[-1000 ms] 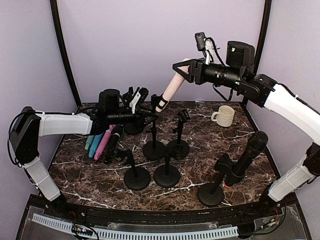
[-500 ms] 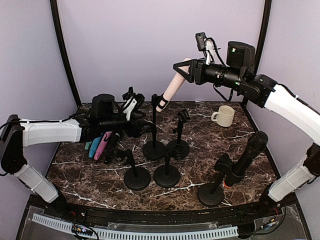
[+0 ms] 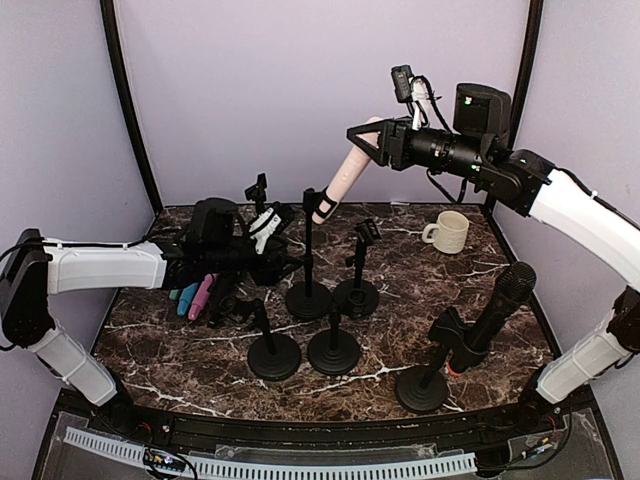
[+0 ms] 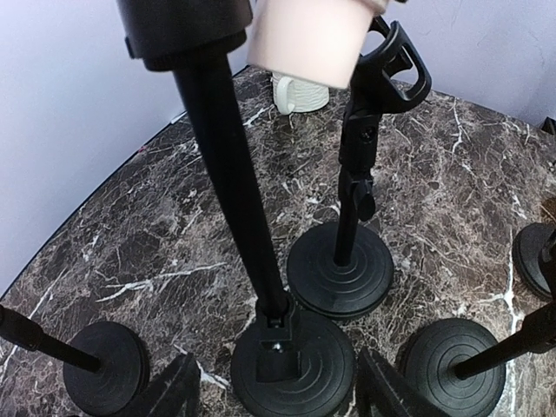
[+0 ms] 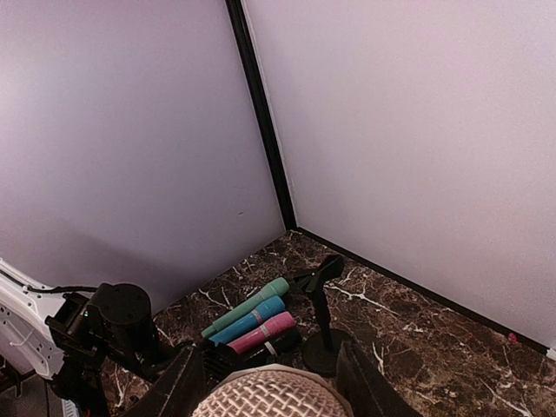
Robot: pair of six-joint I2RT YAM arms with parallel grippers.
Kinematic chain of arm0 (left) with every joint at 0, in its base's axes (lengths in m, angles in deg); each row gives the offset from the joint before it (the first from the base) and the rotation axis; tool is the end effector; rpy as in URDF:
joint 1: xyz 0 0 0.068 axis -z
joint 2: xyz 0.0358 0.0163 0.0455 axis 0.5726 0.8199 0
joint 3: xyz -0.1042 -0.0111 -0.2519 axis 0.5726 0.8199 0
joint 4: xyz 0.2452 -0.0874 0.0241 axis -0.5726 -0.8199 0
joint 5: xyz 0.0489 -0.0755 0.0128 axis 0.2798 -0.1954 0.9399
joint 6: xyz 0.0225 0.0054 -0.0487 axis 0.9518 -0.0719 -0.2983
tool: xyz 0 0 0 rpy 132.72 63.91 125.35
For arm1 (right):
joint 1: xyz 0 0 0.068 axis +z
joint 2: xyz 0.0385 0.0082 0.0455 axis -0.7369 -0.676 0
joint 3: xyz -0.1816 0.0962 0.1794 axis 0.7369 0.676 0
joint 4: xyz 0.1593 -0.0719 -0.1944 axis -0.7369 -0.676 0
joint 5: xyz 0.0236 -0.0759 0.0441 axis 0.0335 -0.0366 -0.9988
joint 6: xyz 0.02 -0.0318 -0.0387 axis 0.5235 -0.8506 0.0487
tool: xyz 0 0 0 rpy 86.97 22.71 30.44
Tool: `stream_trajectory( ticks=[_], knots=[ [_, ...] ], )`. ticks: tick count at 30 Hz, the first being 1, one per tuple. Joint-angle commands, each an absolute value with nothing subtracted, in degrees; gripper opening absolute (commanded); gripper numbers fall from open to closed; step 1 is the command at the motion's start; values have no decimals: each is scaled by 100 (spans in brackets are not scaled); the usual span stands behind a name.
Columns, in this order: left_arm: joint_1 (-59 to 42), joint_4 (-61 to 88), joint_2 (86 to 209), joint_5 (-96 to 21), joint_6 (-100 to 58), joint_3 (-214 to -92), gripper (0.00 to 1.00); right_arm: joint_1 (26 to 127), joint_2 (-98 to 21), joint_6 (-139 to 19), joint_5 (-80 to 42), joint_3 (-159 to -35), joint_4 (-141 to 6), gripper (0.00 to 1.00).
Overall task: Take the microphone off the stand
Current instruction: Hold the microphone stand with the microphone at the center of the board.
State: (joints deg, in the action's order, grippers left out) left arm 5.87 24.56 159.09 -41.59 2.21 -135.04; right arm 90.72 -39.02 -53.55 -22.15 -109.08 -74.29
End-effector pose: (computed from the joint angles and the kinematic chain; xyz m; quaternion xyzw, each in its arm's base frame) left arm 0.2565 -0.2316 0.2605 0.4171 0.6990 -0.2290 0.5339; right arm 0.2348 0.2304 0.4569 -0.2509 0.6700 0.3904 0.5794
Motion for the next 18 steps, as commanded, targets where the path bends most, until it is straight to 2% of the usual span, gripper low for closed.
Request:
stream_trajectory(
  ticks=[1, 5, 9, 14, 18],
  knots=[
    [634, 2263, 16016, -4078, 351, -13531, 61, 9124, -3750, -5331, -2108, -10828, -7265, 46],
    [653, 2162, 16129, -4079, 421, -13613, 64, 9125, -3755, -5337, -2107, -10828, -7254, 46],
    [680, 2135, 16245, -3993, 475, -13717, 62, 9124, -3767, -5337, -2118, -10828, -7247, 46],
    [692, 2184, 16369, -3936, 506, -13833, 47, 9129, -3769, -5344, -2101, -10833, -7251, 46],
    [710, 2223, 16423, -3889, 525, -13869, 44, 9124, -3768, -5345, -2112, -10837, -7269, 46]
  ],
)
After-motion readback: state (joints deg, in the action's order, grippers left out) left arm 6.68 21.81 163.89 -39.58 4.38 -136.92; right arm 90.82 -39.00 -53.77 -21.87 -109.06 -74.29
